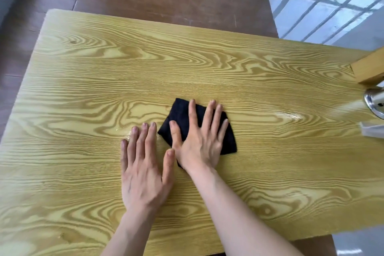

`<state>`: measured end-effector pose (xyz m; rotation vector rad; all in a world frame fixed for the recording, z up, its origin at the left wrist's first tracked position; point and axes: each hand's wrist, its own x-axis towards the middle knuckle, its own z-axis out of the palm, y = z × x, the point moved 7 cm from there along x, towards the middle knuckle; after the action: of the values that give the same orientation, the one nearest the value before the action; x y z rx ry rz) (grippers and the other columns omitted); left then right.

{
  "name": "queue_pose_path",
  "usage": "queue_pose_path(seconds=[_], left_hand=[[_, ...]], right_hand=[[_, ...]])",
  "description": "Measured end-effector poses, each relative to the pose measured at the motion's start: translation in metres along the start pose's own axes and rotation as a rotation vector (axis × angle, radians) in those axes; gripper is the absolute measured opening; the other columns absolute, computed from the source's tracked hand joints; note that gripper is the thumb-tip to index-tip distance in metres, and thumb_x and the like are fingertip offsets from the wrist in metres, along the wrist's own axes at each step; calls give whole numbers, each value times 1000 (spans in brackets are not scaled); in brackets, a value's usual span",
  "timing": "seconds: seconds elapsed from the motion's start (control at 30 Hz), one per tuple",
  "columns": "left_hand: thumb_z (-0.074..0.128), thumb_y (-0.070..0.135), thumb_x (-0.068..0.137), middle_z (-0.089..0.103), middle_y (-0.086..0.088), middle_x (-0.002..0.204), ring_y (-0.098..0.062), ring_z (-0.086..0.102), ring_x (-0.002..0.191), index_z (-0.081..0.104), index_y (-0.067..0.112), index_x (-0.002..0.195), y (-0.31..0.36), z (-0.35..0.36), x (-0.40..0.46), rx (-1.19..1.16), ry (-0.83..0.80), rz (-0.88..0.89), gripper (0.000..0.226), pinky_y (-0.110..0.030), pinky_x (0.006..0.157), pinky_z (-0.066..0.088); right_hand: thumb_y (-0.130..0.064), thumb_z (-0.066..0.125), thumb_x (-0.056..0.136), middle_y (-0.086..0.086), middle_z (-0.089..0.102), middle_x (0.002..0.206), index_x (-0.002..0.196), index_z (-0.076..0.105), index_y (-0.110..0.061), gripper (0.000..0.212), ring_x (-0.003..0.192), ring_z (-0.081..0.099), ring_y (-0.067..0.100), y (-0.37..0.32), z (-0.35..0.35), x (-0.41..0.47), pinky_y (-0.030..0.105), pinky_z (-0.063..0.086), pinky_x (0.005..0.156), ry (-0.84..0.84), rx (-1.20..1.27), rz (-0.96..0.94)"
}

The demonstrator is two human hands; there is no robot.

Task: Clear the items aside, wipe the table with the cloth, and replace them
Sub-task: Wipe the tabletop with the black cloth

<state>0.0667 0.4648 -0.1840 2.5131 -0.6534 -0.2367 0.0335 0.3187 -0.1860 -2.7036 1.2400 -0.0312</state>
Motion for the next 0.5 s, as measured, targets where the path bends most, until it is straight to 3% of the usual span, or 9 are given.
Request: queue_pose_path(seconds=[0.2, 0.5], left_hand=[[23, 49, 101, 18, 5, 170, -13, 1, 158, 19, 25, 161, -2, 8, 0, 88, -17, -19, 64, -43, 128, 4], [28, 63, 96, 19, 2, 170, -15, 1, 159, 23, 24, 160, 1, 5, -2, 151, -11, 5, 76, -45, 128, 6]], right_hand=[[-71, 21, 94, 16, -7, 170, 160, 5, -39, 75, 157, -13, 33, 0, 1, -17, 61, 6, 123, -59, -19, -196], [-69, 27, 95, 12, -7, 170, 159, 9, -43, 71, 157, -14, 28, 35, -6, -65, 58, 10, 124, -96, -30, -281]])
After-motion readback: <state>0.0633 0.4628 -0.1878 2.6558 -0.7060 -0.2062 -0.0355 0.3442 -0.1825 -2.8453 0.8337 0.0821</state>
